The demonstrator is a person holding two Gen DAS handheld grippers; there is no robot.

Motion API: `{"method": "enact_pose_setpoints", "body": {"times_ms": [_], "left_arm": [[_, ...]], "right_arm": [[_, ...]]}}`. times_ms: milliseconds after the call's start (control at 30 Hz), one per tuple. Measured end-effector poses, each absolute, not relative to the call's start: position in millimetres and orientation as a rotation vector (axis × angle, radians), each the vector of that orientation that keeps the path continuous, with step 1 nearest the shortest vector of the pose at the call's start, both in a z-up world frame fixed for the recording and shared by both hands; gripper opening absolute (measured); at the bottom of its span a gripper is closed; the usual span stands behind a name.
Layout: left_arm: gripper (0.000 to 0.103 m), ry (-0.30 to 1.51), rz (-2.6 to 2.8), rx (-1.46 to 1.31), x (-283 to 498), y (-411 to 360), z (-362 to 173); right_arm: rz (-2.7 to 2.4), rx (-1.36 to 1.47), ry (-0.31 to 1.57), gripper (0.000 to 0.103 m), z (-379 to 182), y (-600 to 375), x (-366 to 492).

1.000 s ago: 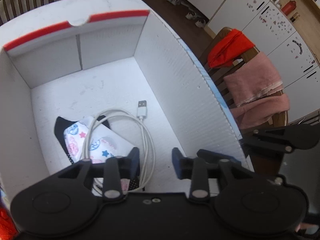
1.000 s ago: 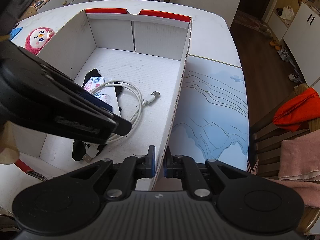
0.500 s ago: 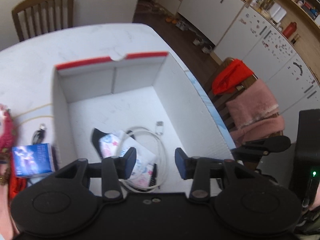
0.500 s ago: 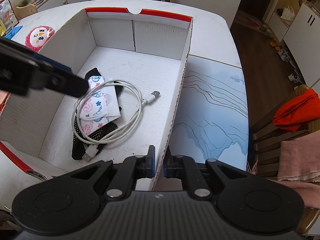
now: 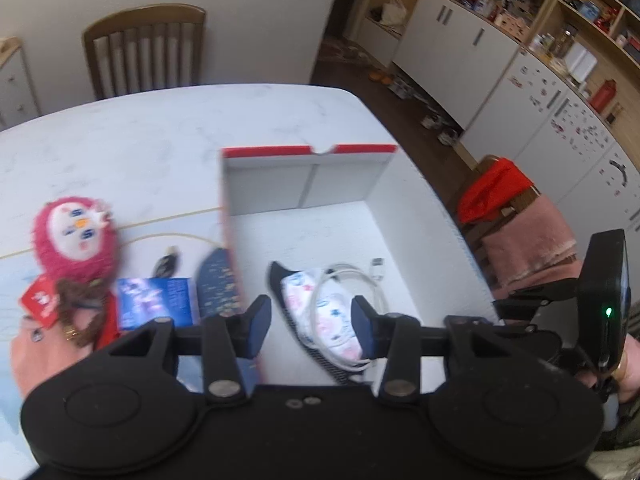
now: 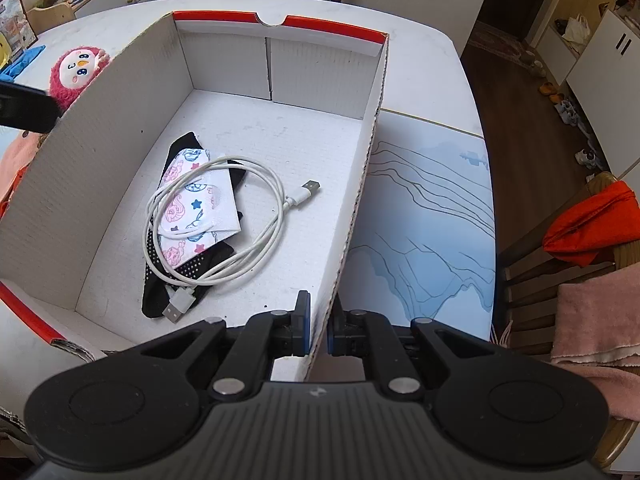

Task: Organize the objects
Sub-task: 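Withdraw the left gripper from the box toward the table items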

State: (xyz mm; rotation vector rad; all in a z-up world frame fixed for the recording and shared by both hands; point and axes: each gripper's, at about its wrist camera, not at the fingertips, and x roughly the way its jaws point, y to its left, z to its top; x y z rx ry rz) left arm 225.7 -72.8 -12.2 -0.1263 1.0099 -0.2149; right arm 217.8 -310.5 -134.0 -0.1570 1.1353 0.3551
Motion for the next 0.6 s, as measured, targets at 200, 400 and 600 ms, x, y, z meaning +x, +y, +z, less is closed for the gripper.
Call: {"method": "enact_pose_setpoints", "body": {"times_ms": [200,400,600], "left_arm": [[0.058,0.995,-0.117,-0.146,204,-36,-9],[0.068,0.978,0.002,-0.186,182,9,-4],[0.086,0.964,0.137,-0.211,162,52,-5]], "right_arm": [[0.355,-0.159,1.137,0.007,-134,-310,218],[0.356,-0.161,1.139,0.007,-134,-310,218],[0.359,-0.17,1.144,0.007,-133,-311,217]]}}
